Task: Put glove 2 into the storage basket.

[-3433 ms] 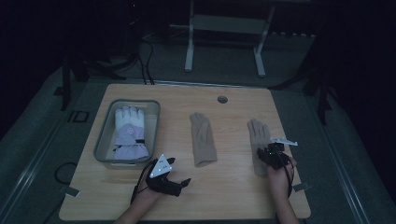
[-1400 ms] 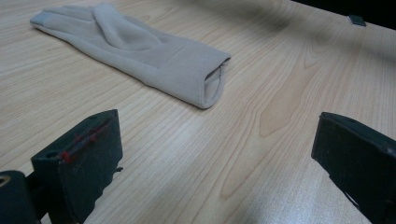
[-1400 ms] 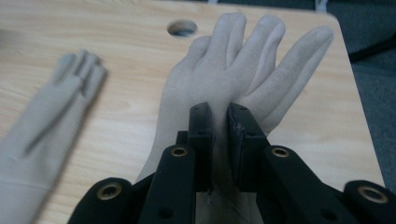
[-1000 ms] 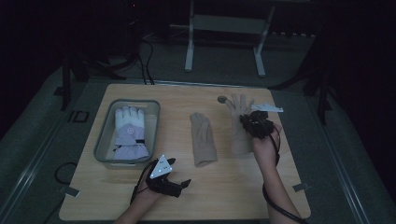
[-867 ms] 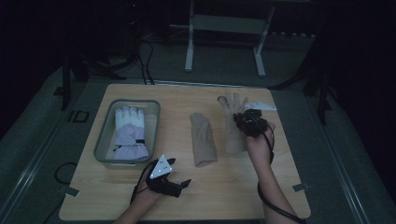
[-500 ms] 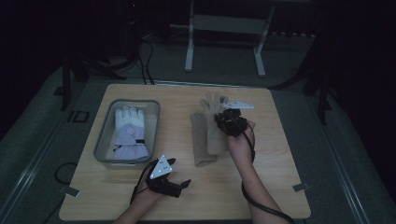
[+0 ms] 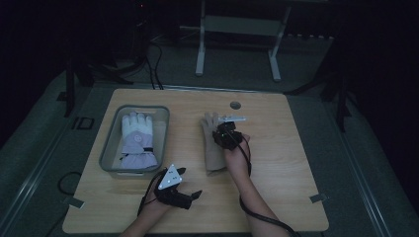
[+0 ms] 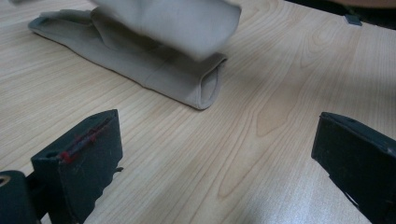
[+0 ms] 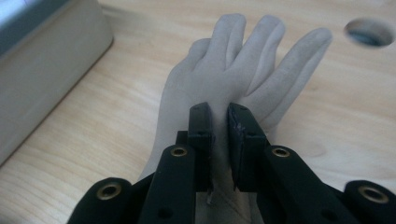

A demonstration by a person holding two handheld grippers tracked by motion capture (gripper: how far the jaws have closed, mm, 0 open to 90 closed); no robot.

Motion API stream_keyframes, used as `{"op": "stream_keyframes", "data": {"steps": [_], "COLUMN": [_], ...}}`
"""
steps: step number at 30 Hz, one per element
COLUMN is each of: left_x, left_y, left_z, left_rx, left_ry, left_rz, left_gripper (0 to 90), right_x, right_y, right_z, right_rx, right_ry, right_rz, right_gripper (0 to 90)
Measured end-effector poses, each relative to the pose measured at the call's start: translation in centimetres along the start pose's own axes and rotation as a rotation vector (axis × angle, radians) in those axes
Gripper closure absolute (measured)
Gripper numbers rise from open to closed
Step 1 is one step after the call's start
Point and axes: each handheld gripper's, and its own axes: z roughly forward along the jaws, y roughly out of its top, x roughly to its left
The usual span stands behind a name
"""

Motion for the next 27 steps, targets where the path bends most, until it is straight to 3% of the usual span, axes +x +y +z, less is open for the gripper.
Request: {"op": "stream_keyframes", "data": {"steps": [7,11,23,27], "left_x": [0.0,0.0,0.0,-0.1], "left_y": [0.0,0.0,0.0,0.0], "left_z": [0.0,0.0,0.0,0.1], "left_rx": [0.003,0.0,0.0,-0.002], "left_ry": [0.0,0.001,-0.001,-0.004], "left_rz": [0.001,-0.002,0.0,0.003], "left_gripper": [2.2,2.1,2.2,2.1], "right_x": [-0.2,-0.3,-1.0,-1.9], "right_y": [-1.6,-2.3,-3.5,-4.0], "right_z": [2.4,3.4,2.8,2.1], "right_rx": [0.078,0.108,0.095,0.087], "right_ry": [0.012,0.029,0.008,0.002], "right_rz": [0.016,0.021,0.018,0.067], "right_gripper": [78.6,63.4,61.6,61.9]}}
